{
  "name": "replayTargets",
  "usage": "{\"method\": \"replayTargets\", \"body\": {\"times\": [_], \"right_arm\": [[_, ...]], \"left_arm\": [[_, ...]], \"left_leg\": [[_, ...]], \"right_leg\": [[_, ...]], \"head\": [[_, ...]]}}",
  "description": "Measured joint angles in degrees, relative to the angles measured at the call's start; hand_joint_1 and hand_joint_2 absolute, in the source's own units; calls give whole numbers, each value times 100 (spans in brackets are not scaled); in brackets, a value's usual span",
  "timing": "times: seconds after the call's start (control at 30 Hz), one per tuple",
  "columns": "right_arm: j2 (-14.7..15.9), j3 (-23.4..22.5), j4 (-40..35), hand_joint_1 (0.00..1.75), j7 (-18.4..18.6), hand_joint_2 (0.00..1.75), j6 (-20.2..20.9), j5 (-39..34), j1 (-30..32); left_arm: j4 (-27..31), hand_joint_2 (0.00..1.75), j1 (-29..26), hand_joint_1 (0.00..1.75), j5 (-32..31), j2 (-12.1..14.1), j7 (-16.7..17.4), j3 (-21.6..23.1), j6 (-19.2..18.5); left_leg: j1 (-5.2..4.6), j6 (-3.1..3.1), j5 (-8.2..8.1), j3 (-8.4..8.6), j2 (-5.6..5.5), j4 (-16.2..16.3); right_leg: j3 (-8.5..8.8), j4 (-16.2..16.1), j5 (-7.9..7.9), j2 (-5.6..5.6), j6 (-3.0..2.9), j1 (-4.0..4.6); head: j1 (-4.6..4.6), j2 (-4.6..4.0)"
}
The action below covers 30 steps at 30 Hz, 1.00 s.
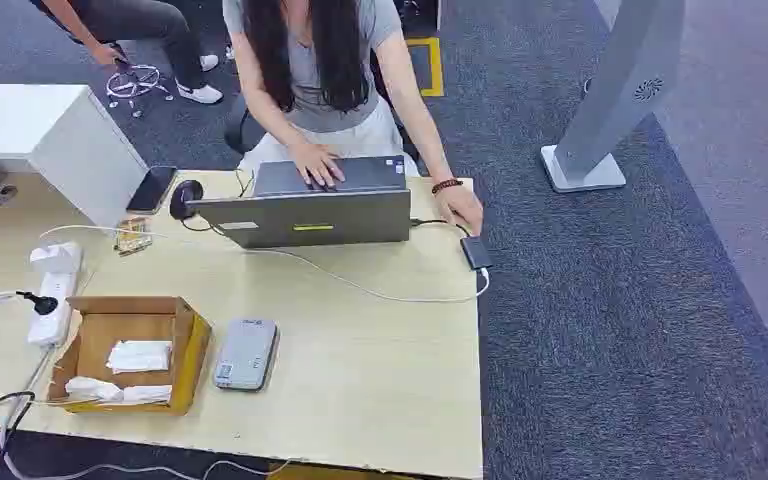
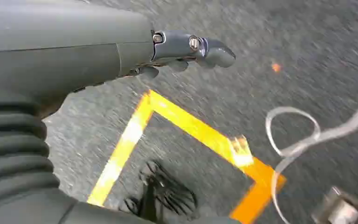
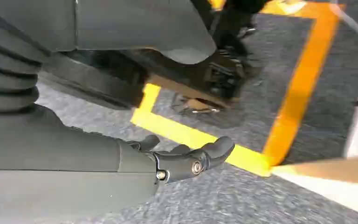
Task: Pass the card to the sensor for recognition and then transmit it.
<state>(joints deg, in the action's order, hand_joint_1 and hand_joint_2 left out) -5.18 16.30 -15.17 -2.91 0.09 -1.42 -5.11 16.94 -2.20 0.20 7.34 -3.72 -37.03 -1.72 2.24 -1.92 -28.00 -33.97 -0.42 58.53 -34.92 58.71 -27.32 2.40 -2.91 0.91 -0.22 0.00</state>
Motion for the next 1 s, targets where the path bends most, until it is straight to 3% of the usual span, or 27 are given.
{"method": "replayTargets", "body": {"times": [0.43, 0.47, 0.77, 1.0], "right_arm": [[0, -822, 116, 0, -1506, 175, 0, -706, 160], [0, -879, 136, 0, -1624, 0, 0, -761, 169], [0, -1357, 299, 0, -2565, 0, 15, -1197, 261], [0, -1554, 378, 0, -2815, 0, 15, -1298, 285]], "left_arm": [[74, 0, 17, 0, -107, -623, -1884, -352, -827], [85, 0, 22, 0, -116, -675, -2033, -413, -895], [109, 0, 82, 0, -334, -1069, -3246, -1031, -1480], [133, 0, 137, 0, -533, -1211, -3337, -1408, -1681]], "left_leg": [[-59, 59, -56, 44, -25, 28], [-59, 59, -56, 44, -25, 30], [-69, 77, -70, 45, -27, 34], [-74, 81, -72, 48, -27, 33]], "right_leg": [[65, -2, -55, -17, 83, -57], [65, -2, -55, -17, 84, -58], [71, -3, -66, -18, 100, -68], [72, -3, -69, -18, 104, -71]], "head": [[0, 0], [0, 0], [0, 0], [0, 0]]}}
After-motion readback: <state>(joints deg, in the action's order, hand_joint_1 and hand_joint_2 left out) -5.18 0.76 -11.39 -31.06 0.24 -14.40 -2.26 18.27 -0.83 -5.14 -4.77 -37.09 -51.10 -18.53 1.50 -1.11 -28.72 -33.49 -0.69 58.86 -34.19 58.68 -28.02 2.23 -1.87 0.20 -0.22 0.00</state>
